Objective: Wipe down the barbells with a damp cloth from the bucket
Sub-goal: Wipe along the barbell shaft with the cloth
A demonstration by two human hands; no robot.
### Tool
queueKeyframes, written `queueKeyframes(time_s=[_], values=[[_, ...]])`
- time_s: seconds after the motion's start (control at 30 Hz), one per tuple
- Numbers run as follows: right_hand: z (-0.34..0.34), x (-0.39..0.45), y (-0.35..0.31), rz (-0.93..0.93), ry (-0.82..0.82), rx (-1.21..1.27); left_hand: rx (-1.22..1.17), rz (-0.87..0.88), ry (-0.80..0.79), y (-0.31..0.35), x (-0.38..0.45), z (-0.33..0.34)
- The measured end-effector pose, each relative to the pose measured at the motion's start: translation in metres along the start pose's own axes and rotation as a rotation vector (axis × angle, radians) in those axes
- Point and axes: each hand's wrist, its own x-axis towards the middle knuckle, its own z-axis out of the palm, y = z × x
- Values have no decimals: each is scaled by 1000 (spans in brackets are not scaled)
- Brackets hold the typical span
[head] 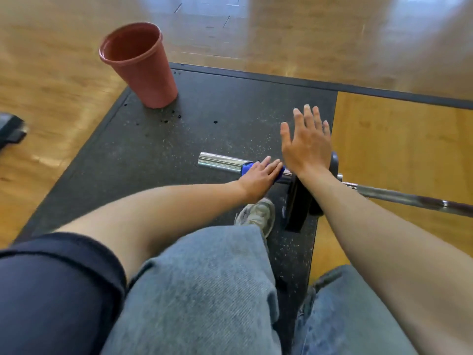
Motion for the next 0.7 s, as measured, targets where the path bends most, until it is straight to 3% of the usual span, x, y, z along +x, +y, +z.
queueKeyframes(time_s=[0.17,0.23,0.33,0.4,0.53,0.6,0.7], values=[[-10,41,-1,-44,183,28,-187,-96,241,-3,22,-5],[-12,32,-5,-12,256,4,-226,-249,320,-35,18,-3],[1,-4,-1,56,198,-62,-199,-515,310,-78,9,10],[13,-12,8,63,166,-114,-202,-459,425,-65,20,14],[22,20,17,71,177,-101,-239,-179,558,-13,58,23],[19,40,19,62,170,-85,-229,-206,565,-33,61,20],[12,59,17,47,197,-83,-291,-446,539,-81,57,19]])
